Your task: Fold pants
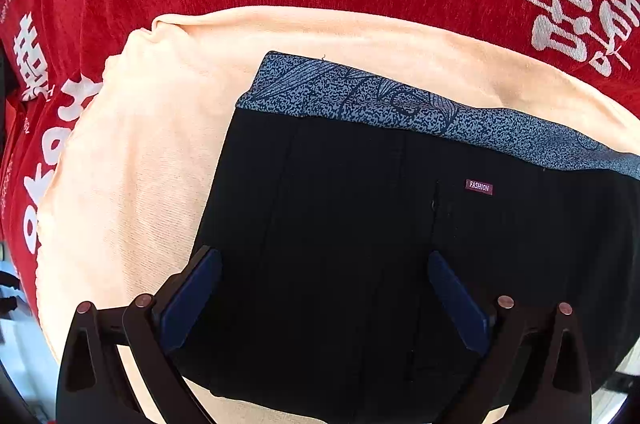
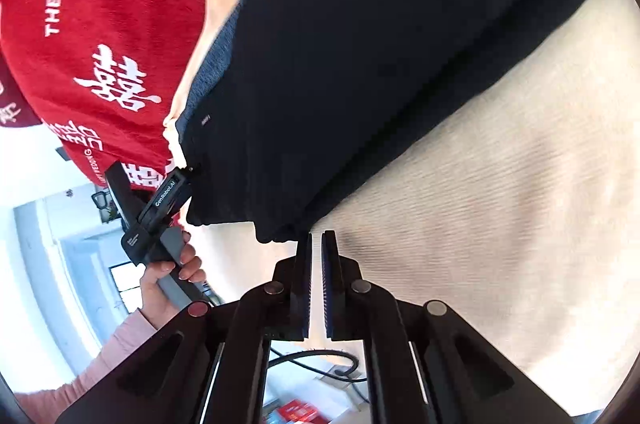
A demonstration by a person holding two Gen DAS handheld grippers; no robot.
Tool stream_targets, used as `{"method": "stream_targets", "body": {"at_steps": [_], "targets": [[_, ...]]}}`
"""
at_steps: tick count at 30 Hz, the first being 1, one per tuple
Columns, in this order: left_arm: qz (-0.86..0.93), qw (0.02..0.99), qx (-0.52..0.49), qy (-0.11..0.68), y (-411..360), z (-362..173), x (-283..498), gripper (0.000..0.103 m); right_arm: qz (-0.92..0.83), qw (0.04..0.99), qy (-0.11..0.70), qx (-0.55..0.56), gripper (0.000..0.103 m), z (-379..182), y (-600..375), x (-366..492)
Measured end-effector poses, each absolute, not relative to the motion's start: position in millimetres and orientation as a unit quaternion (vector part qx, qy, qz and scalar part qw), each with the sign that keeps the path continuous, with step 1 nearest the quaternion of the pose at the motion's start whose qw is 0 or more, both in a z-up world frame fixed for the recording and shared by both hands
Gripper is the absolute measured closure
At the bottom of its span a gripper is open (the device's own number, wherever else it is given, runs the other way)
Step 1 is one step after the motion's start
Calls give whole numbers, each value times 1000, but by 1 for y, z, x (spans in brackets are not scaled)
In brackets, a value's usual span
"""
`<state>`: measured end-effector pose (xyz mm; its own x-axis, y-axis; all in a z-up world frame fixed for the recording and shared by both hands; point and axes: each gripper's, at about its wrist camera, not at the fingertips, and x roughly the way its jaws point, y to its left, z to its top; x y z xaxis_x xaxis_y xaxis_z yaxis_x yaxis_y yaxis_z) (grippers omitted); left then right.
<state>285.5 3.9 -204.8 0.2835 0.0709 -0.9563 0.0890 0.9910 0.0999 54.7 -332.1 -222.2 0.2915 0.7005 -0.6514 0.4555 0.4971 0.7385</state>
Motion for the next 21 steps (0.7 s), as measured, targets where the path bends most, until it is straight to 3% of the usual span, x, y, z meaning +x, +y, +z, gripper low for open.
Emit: {"method": "stream_targets", "body": {"at_steps": [2,3,5,8,9,12,16,19,21], "targets": [[-8,798,67,599,-3,-202,281,0,88,649,569,498,85,-215,-345,57],[-8,798,67,598,-2,-202,282,0,81,653,562,501,69,-213,-354,61],[-5,799,67,598,-3,-202,281,0,70,655,562,500,61,-215,-361,69],[-4,798,68,598,-2,-202,281,0,73,644,561,515,65,-220,-365,78],[-5,798,68,599,-3,-201,281,0,67,643,564,513,82,-220,-366,79],[-3,793,68,606,-3,-199,282,0,63,647,556,518,92,-207,-368,79],[-6,797,75,600,-3,-201,278,0,41,656,589,470,94,-220,-359,68],[4,791,81,607,-6,-196,278,0,50,637,567,520,93,-223,-368,59],[2,785,92,613,-13,-190,274,0,47,655,567,498,86,-207,-374,56]]}}
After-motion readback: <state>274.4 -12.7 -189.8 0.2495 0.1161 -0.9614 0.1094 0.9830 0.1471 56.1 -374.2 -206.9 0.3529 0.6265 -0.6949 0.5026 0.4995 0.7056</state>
